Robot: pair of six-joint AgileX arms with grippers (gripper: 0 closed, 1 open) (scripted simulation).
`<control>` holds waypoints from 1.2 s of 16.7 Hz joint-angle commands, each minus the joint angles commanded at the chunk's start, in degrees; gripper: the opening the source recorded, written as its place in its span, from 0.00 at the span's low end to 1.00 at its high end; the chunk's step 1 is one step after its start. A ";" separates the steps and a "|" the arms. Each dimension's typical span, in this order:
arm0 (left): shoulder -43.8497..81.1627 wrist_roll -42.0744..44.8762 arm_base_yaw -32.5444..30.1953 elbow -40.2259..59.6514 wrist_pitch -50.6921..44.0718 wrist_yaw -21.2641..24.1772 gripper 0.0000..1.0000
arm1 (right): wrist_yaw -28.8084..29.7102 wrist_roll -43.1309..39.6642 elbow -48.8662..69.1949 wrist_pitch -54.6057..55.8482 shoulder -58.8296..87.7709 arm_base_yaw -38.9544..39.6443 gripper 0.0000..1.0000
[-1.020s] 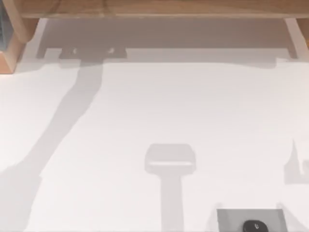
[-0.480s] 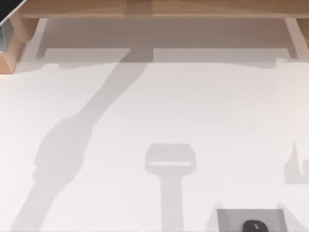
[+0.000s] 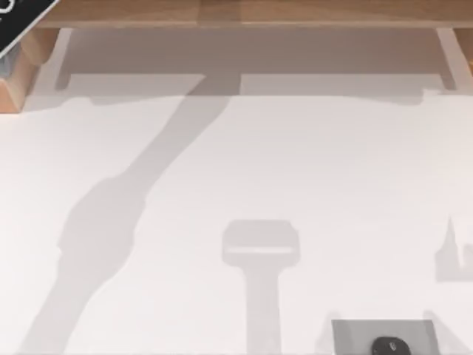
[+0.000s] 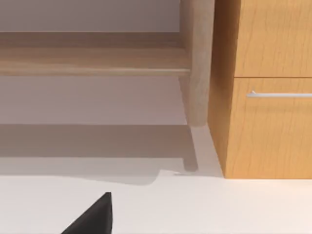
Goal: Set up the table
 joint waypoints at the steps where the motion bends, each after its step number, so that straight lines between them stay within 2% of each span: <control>1: 0.46 0.00 0.03 0.78 -0.26 0.12 1.00 | 0.00 0.00 0.00 0.00 0.00 0.00 1.00; 7: 5.73 -0.07 0.90 9.44 -3.61 1.11 1.00 | 0.00 0.00 0.00 0.00 0.00 0.00 1.00; 12: 6.25 -0.08 1.01 10.29 -3.96 1.22 1.00 | 0.00 0.00 0.00 0.00 0.00 0.00 1.00; 20: 6.25 -0.08 1.01 10.29 -3.96 1.22 0.40 | 0.00 0.00 0.00 0.00 0.00 0.00 1.00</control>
